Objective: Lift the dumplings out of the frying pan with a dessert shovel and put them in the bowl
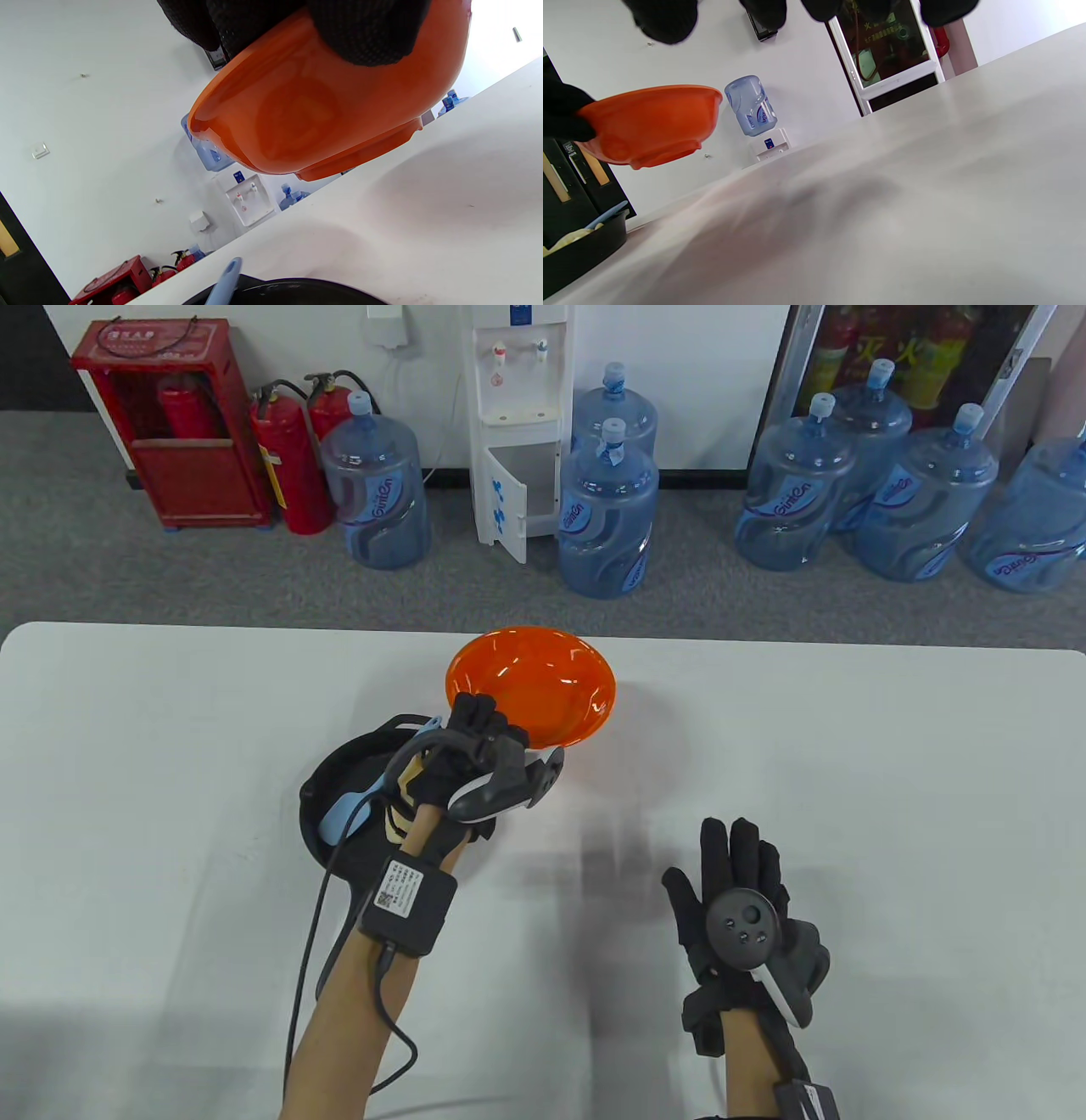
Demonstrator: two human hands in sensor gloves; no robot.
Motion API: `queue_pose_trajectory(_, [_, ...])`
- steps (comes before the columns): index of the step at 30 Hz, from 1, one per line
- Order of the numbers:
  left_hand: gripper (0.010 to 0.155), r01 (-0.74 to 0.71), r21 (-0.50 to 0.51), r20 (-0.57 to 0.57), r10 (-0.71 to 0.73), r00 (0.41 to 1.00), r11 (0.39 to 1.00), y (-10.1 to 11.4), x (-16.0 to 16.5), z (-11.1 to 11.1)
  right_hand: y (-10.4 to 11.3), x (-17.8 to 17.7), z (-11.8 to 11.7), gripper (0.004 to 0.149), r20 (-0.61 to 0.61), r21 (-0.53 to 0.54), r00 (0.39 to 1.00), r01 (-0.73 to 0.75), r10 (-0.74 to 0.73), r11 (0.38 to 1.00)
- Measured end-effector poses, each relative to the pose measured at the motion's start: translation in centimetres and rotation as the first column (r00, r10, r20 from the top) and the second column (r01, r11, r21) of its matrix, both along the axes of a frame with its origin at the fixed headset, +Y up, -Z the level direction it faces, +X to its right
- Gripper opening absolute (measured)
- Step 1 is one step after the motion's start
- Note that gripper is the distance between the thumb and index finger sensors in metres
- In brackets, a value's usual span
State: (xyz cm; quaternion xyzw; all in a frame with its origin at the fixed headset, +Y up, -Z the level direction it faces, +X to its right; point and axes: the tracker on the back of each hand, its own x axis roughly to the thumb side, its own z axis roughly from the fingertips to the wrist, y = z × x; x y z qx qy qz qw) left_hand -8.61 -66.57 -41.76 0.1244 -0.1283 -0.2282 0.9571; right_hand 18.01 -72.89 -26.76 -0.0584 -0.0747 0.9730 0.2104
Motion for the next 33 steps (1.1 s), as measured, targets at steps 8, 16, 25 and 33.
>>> queue_pose_trajectory(8, [0.041, -0.005, 0.035, 0.012, 0.005, 1.000, 0.999, 1.1, -2.9, 5.0, -0.2, -0.1, 0.1, 0.074, -0.014, -0.012, 1.000, 0.009, -0.010, 1.000])
queue_pose_trajectory(16, [0.041, -0.037, 0.088, 0.050, 0.032, 0.998, 0.995, 1.8, -4.8, 8.5, -0.2, -0.1, 0.1, 0.074, -0.021, -0.018, 0.999, 0.043, -0.043, 0.999])
queue_pose_trajectory(25, [0.041, -0.047, 0.128, 0.123, 0.031, 0.992, 0.991, 1.4, -6.2, 13.3, -0.3, -0.5, 0.2, 0.075, -0.059, -0.022, 0.994, 0.096, -0.097, 0.995])
queue_pose_trajectory(33, [0.041, -0.090, 0.128, 0.182, 0.065, 0.981, 0.988, -0.8, -7.0, 17.0, 0.4, -1.7, 0.6, 0.077, -0.137, -0.007, 0.970, 0.200, -0.199, 0.980])
